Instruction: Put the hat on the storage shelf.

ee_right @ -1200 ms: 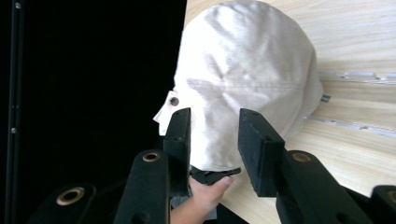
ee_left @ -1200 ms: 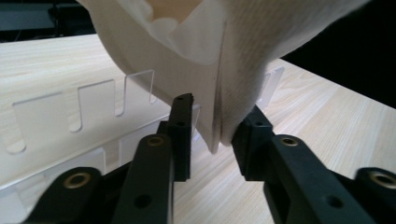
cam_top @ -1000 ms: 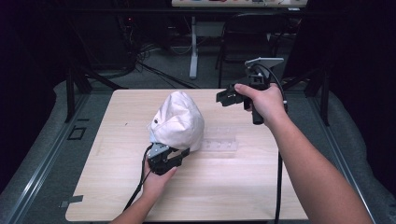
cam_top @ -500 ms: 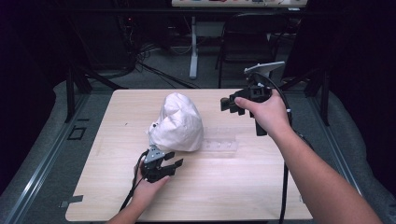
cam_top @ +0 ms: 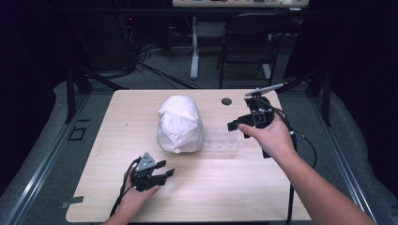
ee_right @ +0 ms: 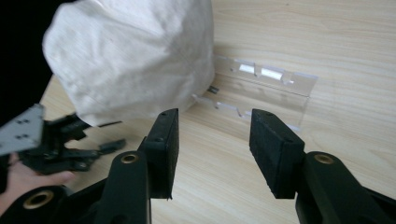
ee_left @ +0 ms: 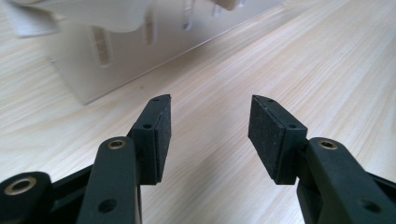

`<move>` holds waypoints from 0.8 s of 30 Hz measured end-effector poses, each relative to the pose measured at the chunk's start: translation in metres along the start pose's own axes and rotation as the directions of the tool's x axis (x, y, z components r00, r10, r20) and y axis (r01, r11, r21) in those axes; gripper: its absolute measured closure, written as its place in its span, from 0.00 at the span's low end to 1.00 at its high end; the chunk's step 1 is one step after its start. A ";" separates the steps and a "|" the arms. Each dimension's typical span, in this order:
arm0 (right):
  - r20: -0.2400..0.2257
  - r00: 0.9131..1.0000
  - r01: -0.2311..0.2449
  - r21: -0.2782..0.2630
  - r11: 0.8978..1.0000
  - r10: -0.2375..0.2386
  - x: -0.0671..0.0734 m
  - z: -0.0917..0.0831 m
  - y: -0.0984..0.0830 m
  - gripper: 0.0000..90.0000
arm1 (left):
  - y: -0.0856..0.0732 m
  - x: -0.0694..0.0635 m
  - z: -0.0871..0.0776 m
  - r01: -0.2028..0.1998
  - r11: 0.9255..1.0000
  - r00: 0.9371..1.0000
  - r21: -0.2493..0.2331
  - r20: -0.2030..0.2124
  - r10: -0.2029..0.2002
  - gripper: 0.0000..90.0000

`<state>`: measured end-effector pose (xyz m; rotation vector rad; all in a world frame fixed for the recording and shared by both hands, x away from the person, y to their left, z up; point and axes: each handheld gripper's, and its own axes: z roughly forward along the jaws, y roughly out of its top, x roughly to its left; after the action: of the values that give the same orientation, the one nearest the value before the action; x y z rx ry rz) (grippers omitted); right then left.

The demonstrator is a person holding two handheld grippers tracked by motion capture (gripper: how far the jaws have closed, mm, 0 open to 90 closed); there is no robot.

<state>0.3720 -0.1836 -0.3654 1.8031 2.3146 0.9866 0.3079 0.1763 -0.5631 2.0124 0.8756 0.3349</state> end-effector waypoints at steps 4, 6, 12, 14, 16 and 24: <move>0.010 1.000 0.027 -0.014 1.000 -0.027 -0.005 0.008 -0.016 0.59 | -0.004 0.007 -0.007 0.006 1.000 1.000 -0.029 -0.009 -0.006 0.55; 0.025 0.999 0.044 -0.016 0.999 -0.044 -0.007 0.011 -0.024 0.59 | -0.005 0.009 -0.010 0.008 0.999 1.000 -0.041 -0.024 -0.009 0.54; 0.029 0.999 0.046 0.005 0.999 -0.046 -0.018 0.030 -0.050 0.58 | -0.007 0.018 -0.016 0.042 0.997 0.998 -0.068 -0.038 -0.044 0.53; 0.027 0.999 0.036 0.018 0.999 -0.037 -0.022 0.036 -0.058 0.58 | -0.007 0.020 -0.018 0.051 0.996 0.998 -0.077 -0.042 -0.054 0.53; 0.026 0.999 0.032 0.025 0.999 -0.033 -0.026 0.042 -0.065 0.58 | -0.007 0.022 -0.019 0.063 0.994 0.997 -0.085 -0.047 -0.067 0.53; 0.051 0.997 0.052 -0.013 0.999 -0.051 -0.038 0.058 -0.096 0.58 | -0.009 0.015 -0.016 0.055 0.996 0.997 -0.064 -0.053 -0.058 0.52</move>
<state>0.3254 -0.2030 -0.4727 1.7326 2.3055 0.9371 0.3060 0.1998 -0.5629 1.9255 0.9429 0.3823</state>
